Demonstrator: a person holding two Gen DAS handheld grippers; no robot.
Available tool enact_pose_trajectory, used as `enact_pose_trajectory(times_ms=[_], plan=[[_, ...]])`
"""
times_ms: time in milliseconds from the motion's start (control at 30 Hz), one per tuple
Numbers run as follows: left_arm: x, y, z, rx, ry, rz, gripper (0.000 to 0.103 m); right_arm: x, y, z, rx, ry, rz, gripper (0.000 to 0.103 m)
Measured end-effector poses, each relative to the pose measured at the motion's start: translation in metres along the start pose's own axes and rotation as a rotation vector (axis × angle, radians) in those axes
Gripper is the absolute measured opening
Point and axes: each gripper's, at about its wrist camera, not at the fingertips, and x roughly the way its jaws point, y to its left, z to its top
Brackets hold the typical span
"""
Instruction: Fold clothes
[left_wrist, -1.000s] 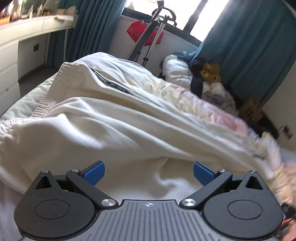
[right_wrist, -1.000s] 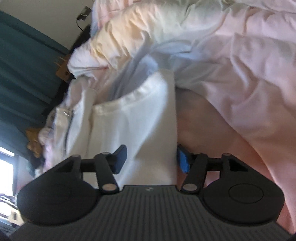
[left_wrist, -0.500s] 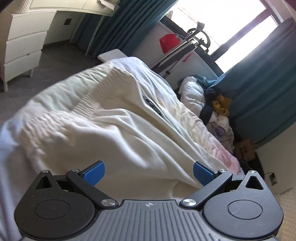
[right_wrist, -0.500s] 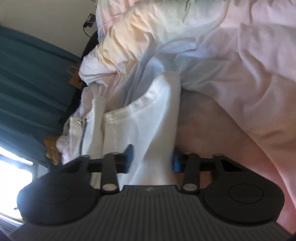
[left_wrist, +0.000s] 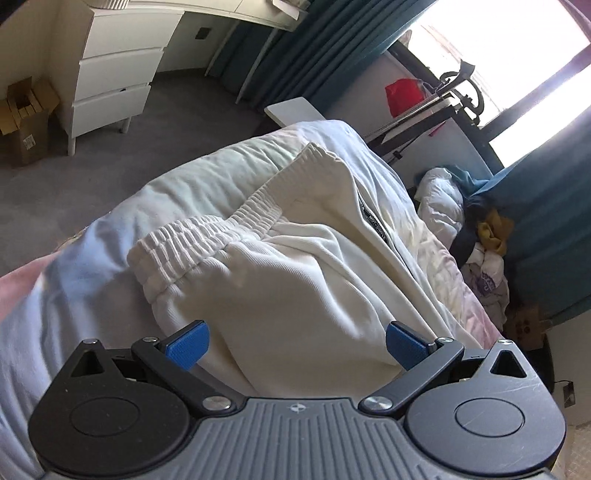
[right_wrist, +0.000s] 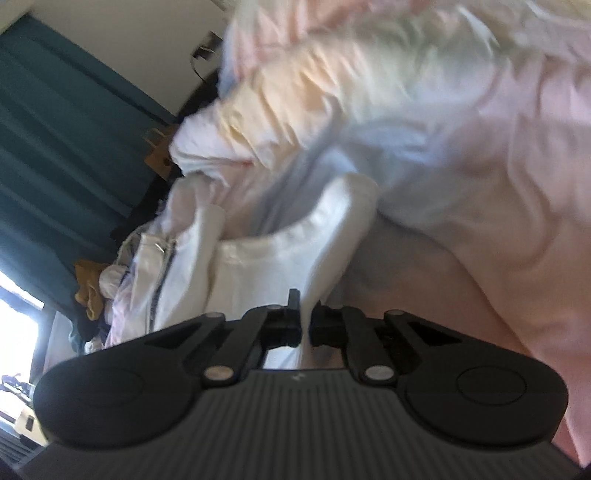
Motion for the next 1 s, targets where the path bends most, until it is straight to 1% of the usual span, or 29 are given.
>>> enact_pose_trajectory(times_ms=[67,133,200,267,333,467,500,600,733,867,967,1000], plan=[[0.002,-0.002,0.0,0.015,0.0,0.035,0.103,-0.004,0.001,0.005,0.008,-0.038,0.011,0.006],[0.003,-0.003,-0.001,0.007,0.001,0.059,0.103,-0.01,-0.007,0.011,0.107,-0.072,0.029,0.006],[0.006,-0.002,-0.002,-0.021,0.016,0.059,0.103,-0.012,-0.012,0.016,0.167,-0.095,0.036,0.006],[0.009,0.0,-0.003,-0.039,0.04,0.046,0.103,-0.01,-0.011,0.017,0.135,-0.111,0.019,0.006],[0.012,0.001,-0.005,-0.048,0.057,0.037,0.103,-0.003,-0.012,0.015,0.1,-0.101,-0.007,0.006],[0.012,0.009,-0.008,-0.086,0.077,0.069,0.103,0.005,-0.015,0.011,0.047,-0.072,-0.052,0.006],[0.014,0.012,-0.008,-0.095,0.086,0.088,0.102,0.005,-0.015,0.011,0.035,-0.071,-0.054,0.006],[0.018,0.021,-0.01,-0.138,0.148,0.155,0.102,0.0,-0.011,0.01,0.018,-0.075,-0.049,0.006],[0.031,0.031,-0.011,-0.187,0.157,0.11,0.102,-0.007,-0.004,0.01,-0.005,-0.087,-0.039,0.006],[0.045,0.04,-0.012,-0.236,0.165,0.065,0.101,-0.009,0.0,0.009,-0.025,-0.092,-0.046,0.006],[0.056,0.047,-0.013,-0.273,0.172,0.031,0.098,-0.01,0.004,0.008,-0.048,-0.098,-0.055,0.006],[0.059,0.049,-0.013,-0.285,0.174,0.019,0.093,-0.009,0.004,0.007,-0.054,-0.099,-0.058,0.006]])
